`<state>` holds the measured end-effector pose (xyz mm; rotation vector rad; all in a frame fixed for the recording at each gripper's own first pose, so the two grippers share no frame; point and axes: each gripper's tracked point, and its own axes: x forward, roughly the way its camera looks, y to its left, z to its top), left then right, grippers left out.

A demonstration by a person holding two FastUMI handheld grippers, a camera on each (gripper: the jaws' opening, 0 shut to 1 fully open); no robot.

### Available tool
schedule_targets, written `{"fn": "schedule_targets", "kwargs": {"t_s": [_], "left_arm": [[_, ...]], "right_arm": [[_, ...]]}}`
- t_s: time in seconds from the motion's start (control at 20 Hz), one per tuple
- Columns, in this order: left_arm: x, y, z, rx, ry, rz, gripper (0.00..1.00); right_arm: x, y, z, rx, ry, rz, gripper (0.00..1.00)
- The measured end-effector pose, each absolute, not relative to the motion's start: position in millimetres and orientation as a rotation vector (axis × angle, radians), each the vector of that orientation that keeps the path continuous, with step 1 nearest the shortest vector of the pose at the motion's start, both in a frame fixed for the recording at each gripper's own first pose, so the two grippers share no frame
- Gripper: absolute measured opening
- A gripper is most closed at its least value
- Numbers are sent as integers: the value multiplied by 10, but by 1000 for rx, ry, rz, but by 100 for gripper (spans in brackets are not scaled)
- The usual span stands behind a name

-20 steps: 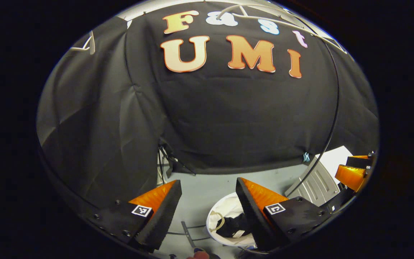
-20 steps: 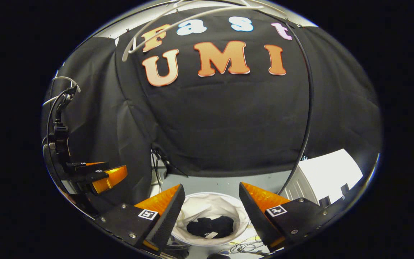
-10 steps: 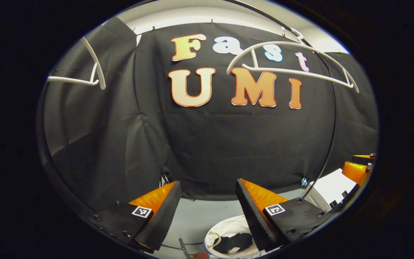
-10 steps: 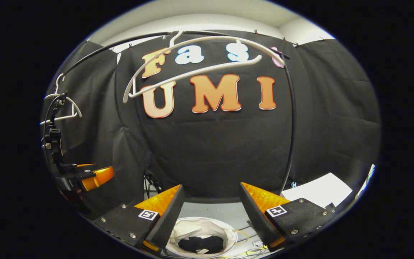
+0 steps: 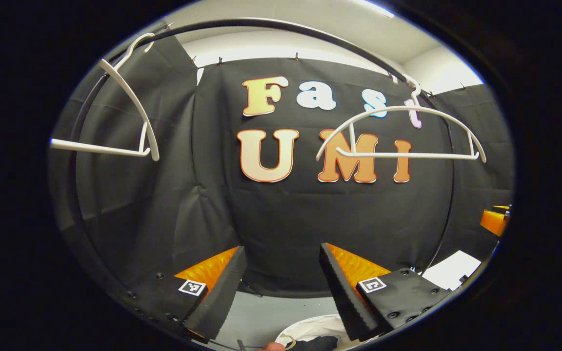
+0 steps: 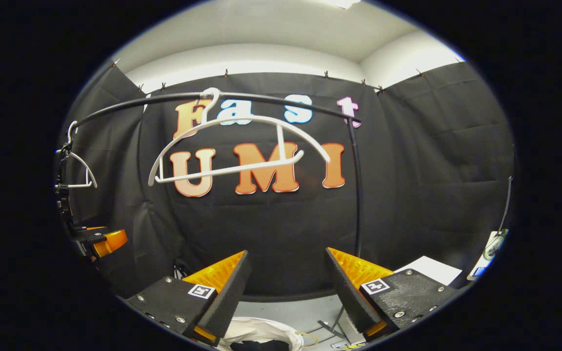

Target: Grasp the clothes on the hanger with both hands and then place them into the laundry hamper below.

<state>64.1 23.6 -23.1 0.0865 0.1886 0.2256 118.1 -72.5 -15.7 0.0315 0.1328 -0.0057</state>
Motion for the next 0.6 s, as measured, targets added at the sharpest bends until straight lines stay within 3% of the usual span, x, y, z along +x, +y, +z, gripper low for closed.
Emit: {"fn": "schedule_targets", "kwargs": {"t_s": [0.15, 0.25, 0.55, 0.6], "left_arm": [[654, 222, -130, 87, 159, 215, 98], [636, 202, -100, 81, 151, 207, 98], [618, 189, -15, 86, 128, 198, 98], [620, 181, -17, 86, 129, 198, 98]], "right_arm": [[1114, -894, 42, 20, 81, -45, 93], [1023, -1002, 136, 6, 67, -73, 100], [891, -1088, 337, -26, 30, -96, 100], [874, -1076, 343, -26, 30, -91, 83]]}}
